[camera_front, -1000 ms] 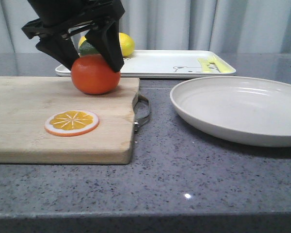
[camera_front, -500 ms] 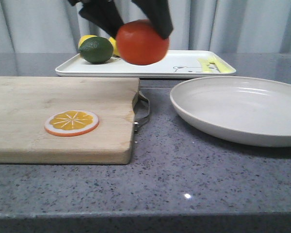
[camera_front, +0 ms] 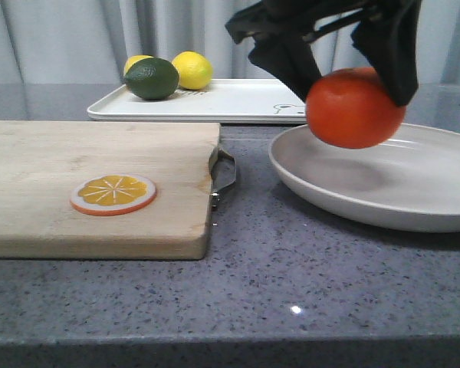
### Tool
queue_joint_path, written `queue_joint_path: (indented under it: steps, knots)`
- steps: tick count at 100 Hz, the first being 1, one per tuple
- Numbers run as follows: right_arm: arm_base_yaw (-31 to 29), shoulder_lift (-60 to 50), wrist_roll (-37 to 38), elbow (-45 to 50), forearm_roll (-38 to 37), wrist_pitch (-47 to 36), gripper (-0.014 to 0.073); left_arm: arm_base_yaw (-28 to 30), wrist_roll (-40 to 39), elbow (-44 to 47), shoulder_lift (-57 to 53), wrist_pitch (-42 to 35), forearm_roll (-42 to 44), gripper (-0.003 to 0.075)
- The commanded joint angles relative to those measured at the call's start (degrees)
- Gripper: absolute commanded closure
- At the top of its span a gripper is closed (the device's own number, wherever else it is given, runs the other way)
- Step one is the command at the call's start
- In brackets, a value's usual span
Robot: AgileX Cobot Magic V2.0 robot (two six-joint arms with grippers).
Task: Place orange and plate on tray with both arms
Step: 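Lift the orange and carry it with the left gripper onto the plate, then open the left gripper to release the orange and withdraw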
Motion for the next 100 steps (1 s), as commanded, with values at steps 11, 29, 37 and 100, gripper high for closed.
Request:
queue_joint_path:
  steps: [11, 29, 37, 100]
  knots:
    - [-0.29, 0.57, -0.3, -2.2, -0.68, -3.94, 0.0661, -0.96, -0.39, -2.99, -0.73, -3.91, -2.58, 0.0294]
    - [-0.29, 0.57, -0.3, -2.2, -0.68, -3.8, 0.0661, -1.1, -0.39, -2.99, 0.32, -4.13, -2.68, 0.0294]
    - [-0.29, 0.57, -0.3, -2.2, -0.68, -3.73, 0.0661, -1.1, -0.39, -2.99, 0.75, -4.24, -2.68, 0.0293]
    - [-0.29, 0.57, -0.3, -2.2, -0.68, -3.13, 0.0661, -1.0, -0.39, -4.55, 2.27, -3.61, -1.89, 0.0091]
